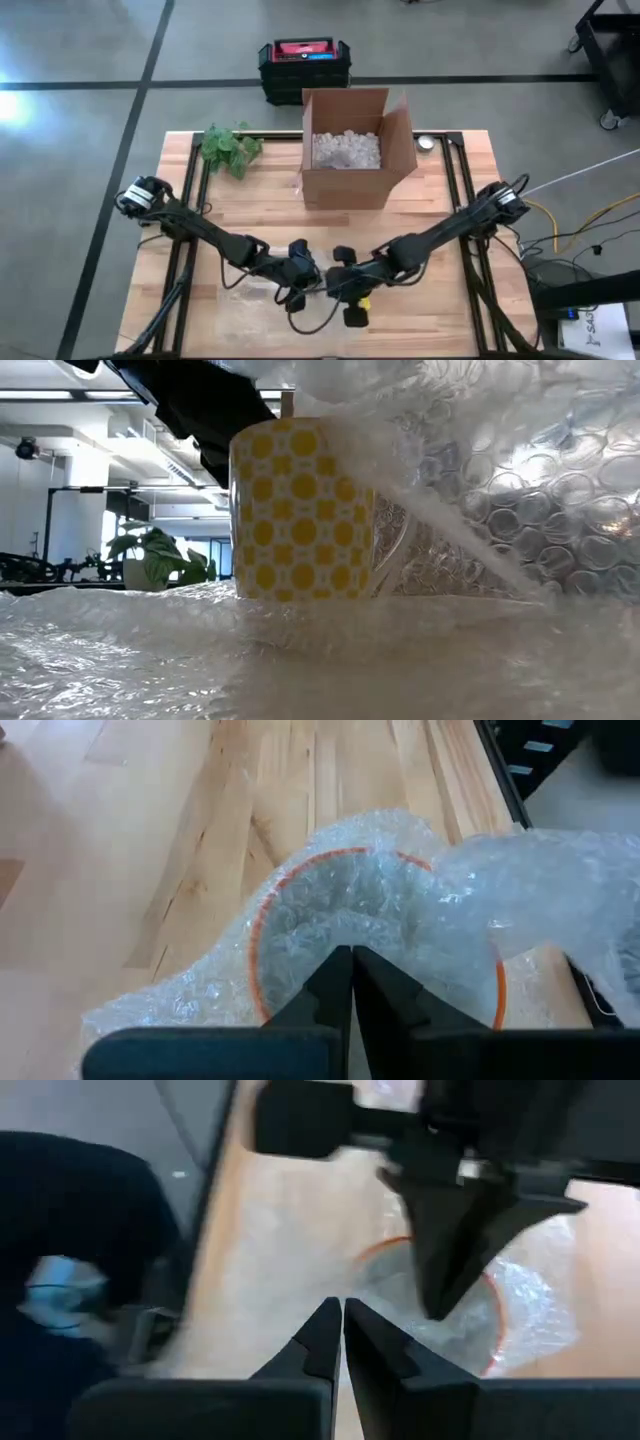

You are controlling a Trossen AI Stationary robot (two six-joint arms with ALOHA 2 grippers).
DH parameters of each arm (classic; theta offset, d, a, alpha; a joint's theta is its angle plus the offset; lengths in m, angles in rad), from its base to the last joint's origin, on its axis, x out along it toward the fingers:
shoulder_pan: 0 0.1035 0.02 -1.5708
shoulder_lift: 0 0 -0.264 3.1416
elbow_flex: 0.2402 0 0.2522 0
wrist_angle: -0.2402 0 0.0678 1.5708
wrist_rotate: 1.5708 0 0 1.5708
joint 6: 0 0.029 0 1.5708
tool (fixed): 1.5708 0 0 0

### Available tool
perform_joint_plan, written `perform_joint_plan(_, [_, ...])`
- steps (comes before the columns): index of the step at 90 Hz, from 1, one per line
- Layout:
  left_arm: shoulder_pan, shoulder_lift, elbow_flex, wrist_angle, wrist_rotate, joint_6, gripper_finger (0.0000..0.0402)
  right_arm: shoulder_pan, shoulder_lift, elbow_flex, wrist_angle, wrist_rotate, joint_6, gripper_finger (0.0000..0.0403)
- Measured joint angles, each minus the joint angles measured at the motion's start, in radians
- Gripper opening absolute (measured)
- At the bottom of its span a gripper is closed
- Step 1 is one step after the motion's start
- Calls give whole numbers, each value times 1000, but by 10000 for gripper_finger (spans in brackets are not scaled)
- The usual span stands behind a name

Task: Wrap mug
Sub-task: Wrap the yellow mug with bubble wrap

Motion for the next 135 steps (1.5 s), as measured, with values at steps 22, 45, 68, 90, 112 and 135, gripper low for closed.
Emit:
perform_joint_plan(22, [0,0,-1,7,0,0,0,30,116,-5,47,36,-28,2])
perform_joint_plan(45, [0,-1,-2,15,0,0,0,12,112,-4,34,311,-97,2])
perform_joint_plan(68, [0,-2,-2,16,1,2,0,-33,158,-5,32,224,-94,2])
perform_joint_plan(90, [-3,-112,-4,-75,11,-11,0,-45,212,-2,56,212,-64,2])
perform_joint_plan(112, [-37,-226,-4,-67,17,-11,0,-49,208,-3,37,209,-65,2])
perform_joint_plan(135, [-41,-153,-4,-46,14,6,0,-55,208,-3,42,209,-67,2])
